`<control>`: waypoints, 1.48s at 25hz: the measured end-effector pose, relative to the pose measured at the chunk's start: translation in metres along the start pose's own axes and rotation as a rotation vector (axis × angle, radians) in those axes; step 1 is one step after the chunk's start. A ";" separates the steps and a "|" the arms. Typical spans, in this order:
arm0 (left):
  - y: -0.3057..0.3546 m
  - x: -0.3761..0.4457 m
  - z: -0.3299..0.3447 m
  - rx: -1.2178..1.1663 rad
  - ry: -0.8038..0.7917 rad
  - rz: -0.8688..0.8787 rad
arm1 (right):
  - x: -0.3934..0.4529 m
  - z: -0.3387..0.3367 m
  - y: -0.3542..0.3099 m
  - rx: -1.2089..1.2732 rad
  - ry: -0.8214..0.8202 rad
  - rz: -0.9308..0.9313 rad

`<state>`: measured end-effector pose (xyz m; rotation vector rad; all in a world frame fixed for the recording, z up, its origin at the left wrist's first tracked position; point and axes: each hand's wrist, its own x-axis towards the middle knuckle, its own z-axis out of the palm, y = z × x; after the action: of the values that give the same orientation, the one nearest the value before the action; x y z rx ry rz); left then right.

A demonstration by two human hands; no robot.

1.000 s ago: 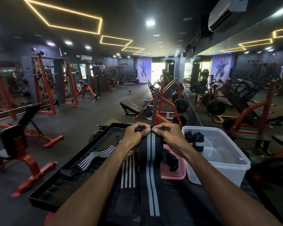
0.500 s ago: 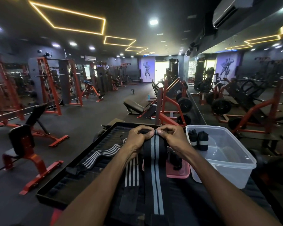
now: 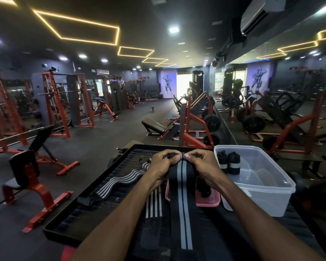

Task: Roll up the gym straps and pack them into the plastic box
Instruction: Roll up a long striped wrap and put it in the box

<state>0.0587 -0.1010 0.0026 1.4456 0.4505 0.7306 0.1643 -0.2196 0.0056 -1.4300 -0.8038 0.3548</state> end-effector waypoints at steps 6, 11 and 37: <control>0.010 0.000 0.004 0.015 0.011 0.002 | 0.003 0.001 -0.009 0.082 0.003 0.010; 0.013 0.000 0.006 -0.070 -0.037 0.002 | 0.007 -0.004 -0.017 -0.061 -0.001 -0.033; 0.016 0.006 0.012 0.071 0.108 0.044 | -0.005 -0.014 -0.036 0.282 -0.159 0.162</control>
<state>0.0682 -0.1056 0.0207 1.4917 0.5333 0.8380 0.1614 -0.2387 0.0398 -1.2144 -0.7349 0.6861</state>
